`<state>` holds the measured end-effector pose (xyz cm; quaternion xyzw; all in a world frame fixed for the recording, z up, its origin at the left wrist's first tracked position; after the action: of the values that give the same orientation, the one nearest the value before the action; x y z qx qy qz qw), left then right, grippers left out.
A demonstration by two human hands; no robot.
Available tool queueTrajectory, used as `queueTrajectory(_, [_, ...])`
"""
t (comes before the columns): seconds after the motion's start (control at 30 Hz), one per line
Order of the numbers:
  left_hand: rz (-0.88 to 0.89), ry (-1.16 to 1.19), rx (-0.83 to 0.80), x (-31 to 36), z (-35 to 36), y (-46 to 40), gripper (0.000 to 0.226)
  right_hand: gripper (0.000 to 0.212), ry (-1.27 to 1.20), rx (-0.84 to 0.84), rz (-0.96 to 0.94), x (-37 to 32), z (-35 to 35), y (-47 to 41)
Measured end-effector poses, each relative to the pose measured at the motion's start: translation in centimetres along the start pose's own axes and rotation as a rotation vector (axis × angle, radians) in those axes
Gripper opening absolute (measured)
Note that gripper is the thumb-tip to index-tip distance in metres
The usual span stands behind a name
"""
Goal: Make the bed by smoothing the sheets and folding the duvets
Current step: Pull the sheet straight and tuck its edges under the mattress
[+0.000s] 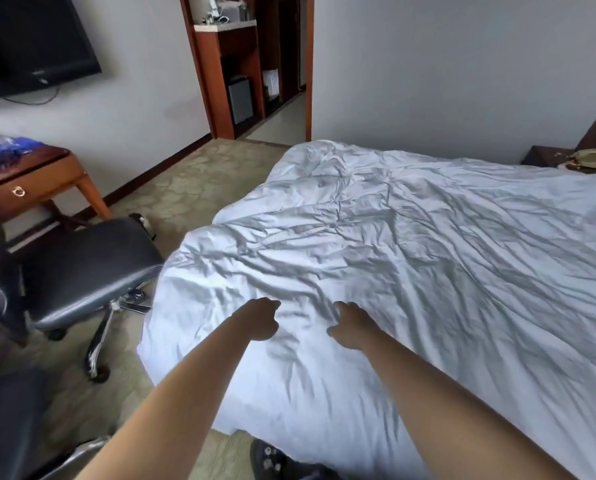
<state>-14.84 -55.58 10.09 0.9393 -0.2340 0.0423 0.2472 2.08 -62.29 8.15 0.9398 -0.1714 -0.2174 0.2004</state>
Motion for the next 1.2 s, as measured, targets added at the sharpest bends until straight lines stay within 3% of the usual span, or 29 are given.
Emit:
queueTrajectory(0.3, [0.009,-0.127,-0.097,-15.7,-7.0,-13.6,0.057,0.063,-0.074,-0.023,0.055,-14.1,-0.4,-18.5])
queueTrajectory(0.53, [0.069,-0.041,-0.121,-25.3,-12.9,-20.3,0.055,0.064,-0.01,-0.042,0.055,-23.2,-1.6,-26.1])
queueTrajectory(0.7, [0.166,-0.019,-0.137,-31.9,-17.4,-27.5,0.055,0.061,-0.051,0.049,0.141,-28.5,-3.8,-32.0])
queueTrajectory(0.83, [0.307,-0.114,-0.205,-35.6,-20.6,-33.1,0.054,0.058,-0.091,0.144,0.301,-32.6,-4.3,-35.1])
queueTrajectory(0.93, [0.406,-0.233,-0.263,-37.5,-22.4,-36.5,0.048,0.059,-0.114,0.116,0.399,-36.2,-3.2,-36.7])
queueTrajectory(1.2, [0.564,-0.259,-0.259,-37.7,-27.5,-44.5,0.052,0.061,-0.149,0.13,0.513,-39.7,-6.1,-42.5])
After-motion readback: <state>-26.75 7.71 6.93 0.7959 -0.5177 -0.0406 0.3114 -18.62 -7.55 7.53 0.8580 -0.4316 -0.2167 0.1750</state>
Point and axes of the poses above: each hand's wrist, its own y-axis away from the middle knuckle, its own z-axis out of the palm, x = y × z, the point moved 9 cm from there along -y, towards the middle knuckle, and after that the axes turned 1 degree about y, right-handed, at the moved point
